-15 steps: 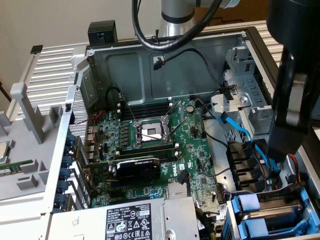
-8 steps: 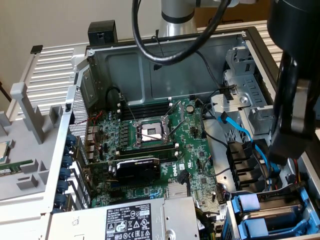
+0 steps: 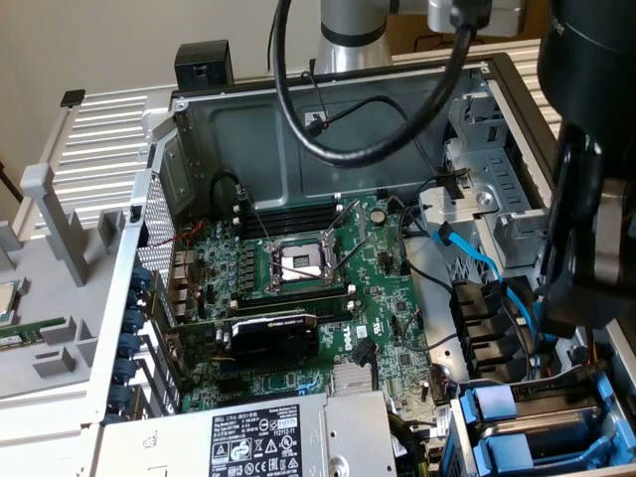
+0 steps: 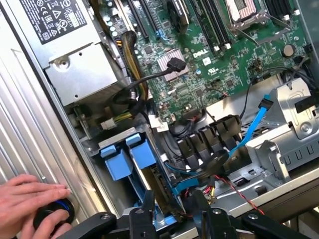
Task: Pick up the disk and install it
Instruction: 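Insert the first disk wire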
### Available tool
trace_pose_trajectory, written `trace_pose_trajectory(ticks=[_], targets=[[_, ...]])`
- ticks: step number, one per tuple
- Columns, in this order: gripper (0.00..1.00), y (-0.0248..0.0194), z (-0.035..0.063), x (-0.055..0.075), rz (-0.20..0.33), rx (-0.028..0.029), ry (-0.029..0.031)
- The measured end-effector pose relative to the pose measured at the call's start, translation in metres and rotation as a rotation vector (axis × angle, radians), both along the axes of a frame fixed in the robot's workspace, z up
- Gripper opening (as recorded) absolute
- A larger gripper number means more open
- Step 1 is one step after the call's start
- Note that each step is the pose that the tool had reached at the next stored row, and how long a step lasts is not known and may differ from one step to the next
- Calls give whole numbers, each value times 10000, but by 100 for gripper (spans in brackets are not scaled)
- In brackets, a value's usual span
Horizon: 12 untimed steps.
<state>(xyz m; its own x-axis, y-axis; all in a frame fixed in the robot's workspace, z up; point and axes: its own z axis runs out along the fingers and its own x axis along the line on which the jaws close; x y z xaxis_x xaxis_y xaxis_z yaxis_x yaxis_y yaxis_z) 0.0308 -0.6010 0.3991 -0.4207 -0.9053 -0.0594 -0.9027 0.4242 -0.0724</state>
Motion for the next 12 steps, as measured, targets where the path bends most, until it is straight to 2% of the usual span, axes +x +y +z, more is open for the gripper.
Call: trace_pose_trajectory(ticks=[5,12], targets=[[43,-4,-14,15,660,1,0],[43,-101,19,28,767,-27,6]])
